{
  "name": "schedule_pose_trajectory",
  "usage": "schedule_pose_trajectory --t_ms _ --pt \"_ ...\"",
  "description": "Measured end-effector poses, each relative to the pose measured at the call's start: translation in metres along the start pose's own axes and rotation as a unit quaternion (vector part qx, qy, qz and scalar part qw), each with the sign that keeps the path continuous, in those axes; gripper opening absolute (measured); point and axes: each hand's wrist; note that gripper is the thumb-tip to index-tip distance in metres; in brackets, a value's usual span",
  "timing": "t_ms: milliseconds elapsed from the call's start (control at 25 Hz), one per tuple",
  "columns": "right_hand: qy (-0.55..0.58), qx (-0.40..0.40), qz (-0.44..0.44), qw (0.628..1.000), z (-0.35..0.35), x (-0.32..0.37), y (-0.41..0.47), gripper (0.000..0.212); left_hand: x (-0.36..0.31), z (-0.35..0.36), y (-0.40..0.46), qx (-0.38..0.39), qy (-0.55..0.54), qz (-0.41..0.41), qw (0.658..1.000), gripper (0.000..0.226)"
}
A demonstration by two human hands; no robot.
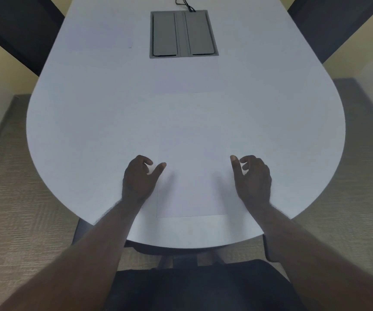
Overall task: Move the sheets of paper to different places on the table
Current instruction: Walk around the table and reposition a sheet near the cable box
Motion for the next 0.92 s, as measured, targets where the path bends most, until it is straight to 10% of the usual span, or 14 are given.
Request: schedule_pose_trajectory --t_ms 920 --pt "0.074 -0.082 -0.038 0.993 -0.201 0.043 -0.070 0.025 -0.141 -0.044 -0.118 0.092 -0.075 0.248 0.961 0.045"
Point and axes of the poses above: each hand's wrist, its own y-axis towards the middle knuckle, its own z-axis out of the palm, x = y × z, and after that the axes turned 5 degrees about -z, right-handed
